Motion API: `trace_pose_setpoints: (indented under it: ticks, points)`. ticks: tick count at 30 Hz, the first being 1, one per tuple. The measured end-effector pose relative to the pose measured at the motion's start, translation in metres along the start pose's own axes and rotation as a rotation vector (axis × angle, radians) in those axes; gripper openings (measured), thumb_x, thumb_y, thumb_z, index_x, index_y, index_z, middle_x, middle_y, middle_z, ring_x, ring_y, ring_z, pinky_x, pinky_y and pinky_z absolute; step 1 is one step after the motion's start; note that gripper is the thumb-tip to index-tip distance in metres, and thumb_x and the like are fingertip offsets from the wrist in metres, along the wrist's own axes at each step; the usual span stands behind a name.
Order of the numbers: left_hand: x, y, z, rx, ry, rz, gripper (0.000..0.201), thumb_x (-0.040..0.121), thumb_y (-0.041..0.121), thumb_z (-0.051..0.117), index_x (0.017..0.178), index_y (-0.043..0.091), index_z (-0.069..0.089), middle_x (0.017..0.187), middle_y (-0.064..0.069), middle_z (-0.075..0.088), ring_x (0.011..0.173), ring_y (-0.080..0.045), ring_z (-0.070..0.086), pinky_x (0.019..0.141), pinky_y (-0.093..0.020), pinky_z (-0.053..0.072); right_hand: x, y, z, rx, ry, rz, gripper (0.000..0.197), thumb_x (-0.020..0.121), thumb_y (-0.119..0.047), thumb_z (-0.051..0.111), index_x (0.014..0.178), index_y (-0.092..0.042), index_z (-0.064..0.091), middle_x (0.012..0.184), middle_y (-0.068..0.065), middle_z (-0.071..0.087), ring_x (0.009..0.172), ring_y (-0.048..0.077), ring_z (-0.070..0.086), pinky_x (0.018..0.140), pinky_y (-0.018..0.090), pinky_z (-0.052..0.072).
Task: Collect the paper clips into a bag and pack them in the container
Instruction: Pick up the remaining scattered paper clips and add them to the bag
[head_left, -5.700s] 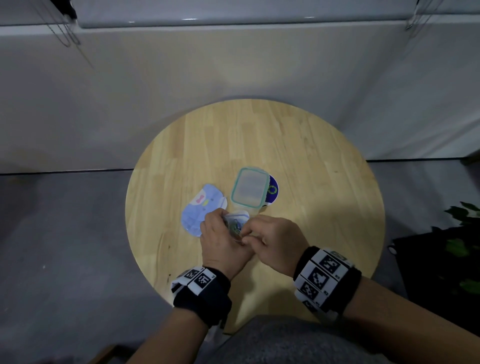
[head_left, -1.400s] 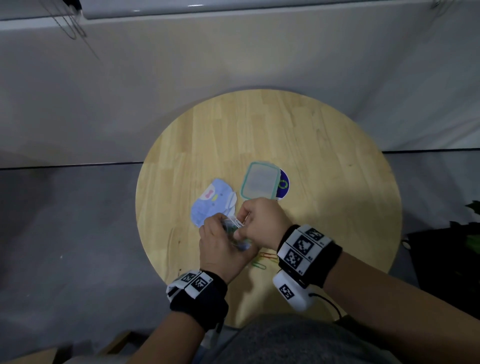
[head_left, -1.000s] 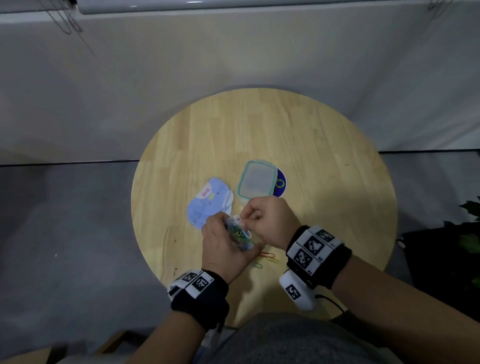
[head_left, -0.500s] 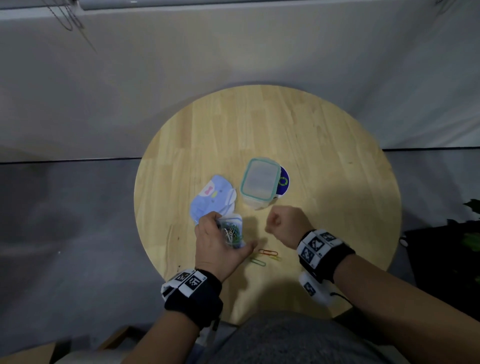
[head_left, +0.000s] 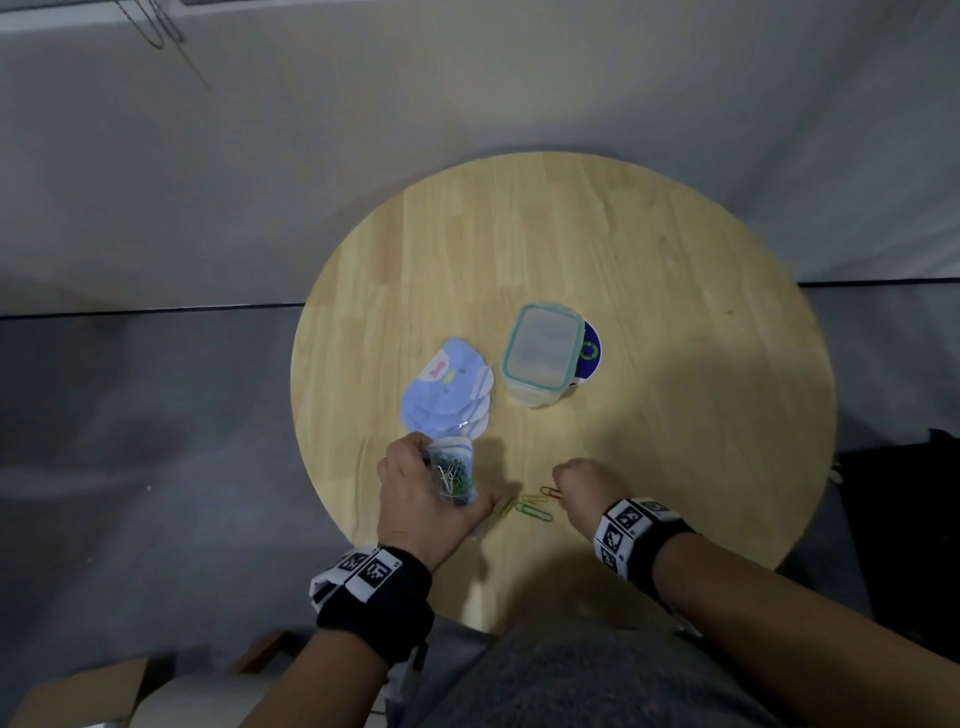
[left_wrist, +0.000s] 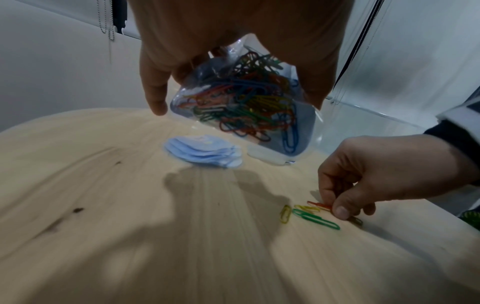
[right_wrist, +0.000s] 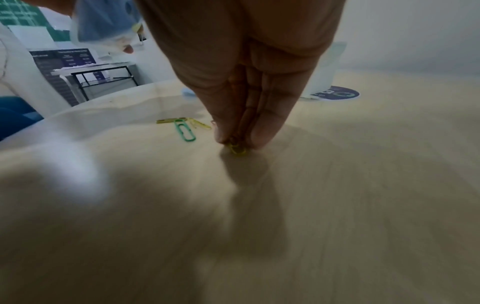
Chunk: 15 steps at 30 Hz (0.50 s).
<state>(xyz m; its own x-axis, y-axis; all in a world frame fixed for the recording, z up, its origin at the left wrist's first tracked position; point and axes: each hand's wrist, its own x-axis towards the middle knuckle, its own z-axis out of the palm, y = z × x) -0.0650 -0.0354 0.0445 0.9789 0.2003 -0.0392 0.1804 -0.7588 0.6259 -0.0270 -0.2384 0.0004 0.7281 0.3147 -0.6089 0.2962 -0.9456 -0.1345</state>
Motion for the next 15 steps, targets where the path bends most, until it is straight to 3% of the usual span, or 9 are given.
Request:
trace_pose_setpoints:
  ticks: [5,10,15]
  points:
    - [0.001,0.0,0.001,0.001,-0.005,0.014,0.088,0.046,0.064,0.065,0.108,0.007,0.041,0.101,-0.01,0.045,0.095,-0.028,0.044,0.083,-0.038,0.042,-0.007,0.001,0.007,0.003,0.003,0.033,0.027,0.084,-0.004,0.051,0.11,-0.007,0.056,0.112,0.013,0.06,0.103,0.032,0.058,0.086,0.039,0.048]
    - [0.003,0.0,-0.001,0.008,-0.001,0.024,0.086,0.045,0.055,0.075,0.108,0.007,0.041,0.1,-0.01,0.046,0.095,-0.028,0.045,0.081,-0.034,0.04,-0.015,0.023,-0.003,0.289,0.079,0.092,0.016,0.091,-0.016,0.05,0.099,-0.005,0.059,0.1,0.015,0.065,0.094,0.033,0.061,0.078,0.034,0.047]
    - [-0.003,0.0,0.003,-0.007,-0.006,0.027,0.086,0.046,0.063,0.067,0.108,0.012,0.038,0.101,-0.008,0.045,0.095,-0.025,0.043,0.082,-0.038,0.044,-0.027,0.027,-0.002,0.396,0.086,0.037,0.017,0.09,-0.019,0.052,0.095,-0.006,0.062,0.097,0.015,0.067,0.09,0.03,0.06,0.076,0.032,0.045]
